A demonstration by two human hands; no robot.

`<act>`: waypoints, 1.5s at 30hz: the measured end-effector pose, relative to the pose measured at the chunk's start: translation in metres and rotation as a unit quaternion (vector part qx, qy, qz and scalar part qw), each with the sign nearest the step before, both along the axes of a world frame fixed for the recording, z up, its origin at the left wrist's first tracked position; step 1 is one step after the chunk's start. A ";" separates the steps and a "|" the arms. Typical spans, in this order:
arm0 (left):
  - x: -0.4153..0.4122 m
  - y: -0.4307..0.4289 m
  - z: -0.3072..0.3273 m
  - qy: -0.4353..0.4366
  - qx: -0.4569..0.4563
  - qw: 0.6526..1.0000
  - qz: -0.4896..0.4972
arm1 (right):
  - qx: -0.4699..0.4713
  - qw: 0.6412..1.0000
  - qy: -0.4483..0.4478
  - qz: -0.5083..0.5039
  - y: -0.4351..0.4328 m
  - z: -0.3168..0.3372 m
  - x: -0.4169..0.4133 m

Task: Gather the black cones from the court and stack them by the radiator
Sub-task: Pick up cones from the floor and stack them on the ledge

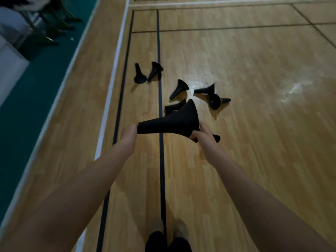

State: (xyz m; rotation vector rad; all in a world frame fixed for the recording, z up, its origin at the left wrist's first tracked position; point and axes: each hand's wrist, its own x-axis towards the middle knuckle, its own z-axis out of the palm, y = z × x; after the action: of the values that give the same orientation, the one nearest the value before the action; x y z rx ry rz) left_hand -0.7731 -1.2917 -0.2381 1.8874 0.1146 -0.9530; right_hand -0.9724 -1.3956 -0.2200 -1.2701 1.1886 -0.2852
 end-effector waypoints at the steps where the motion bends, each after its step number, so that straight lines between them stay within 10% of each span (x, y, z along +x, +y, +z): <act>1: 0.001 0.006 0.005 0.000 0.000 1.000 0.007 | -0.004 1.000 -0.003 0.003 0.000 0.002 0.003; 30: 0.115 0.376 0.143 -0.143 -0.084 0.885 0.434 | 0.061 0.909 -0.124 0.393 0.244 0.137 0.256; 45: 0.228 0.526 0.153 -0.144 -0.089 0.855 0.490 | 0.080 0.874 -0.135 0.460 0.378 0.140 0.394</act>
State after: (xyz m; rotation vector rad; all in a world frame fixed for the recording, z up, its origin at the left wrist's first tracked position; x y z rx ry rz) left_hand -0.5455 -0.7655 -0.0850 1.4652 0.7055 0.0274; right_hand -0.5781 -1.0176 -0.0804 -1.4490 0.2715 0.3291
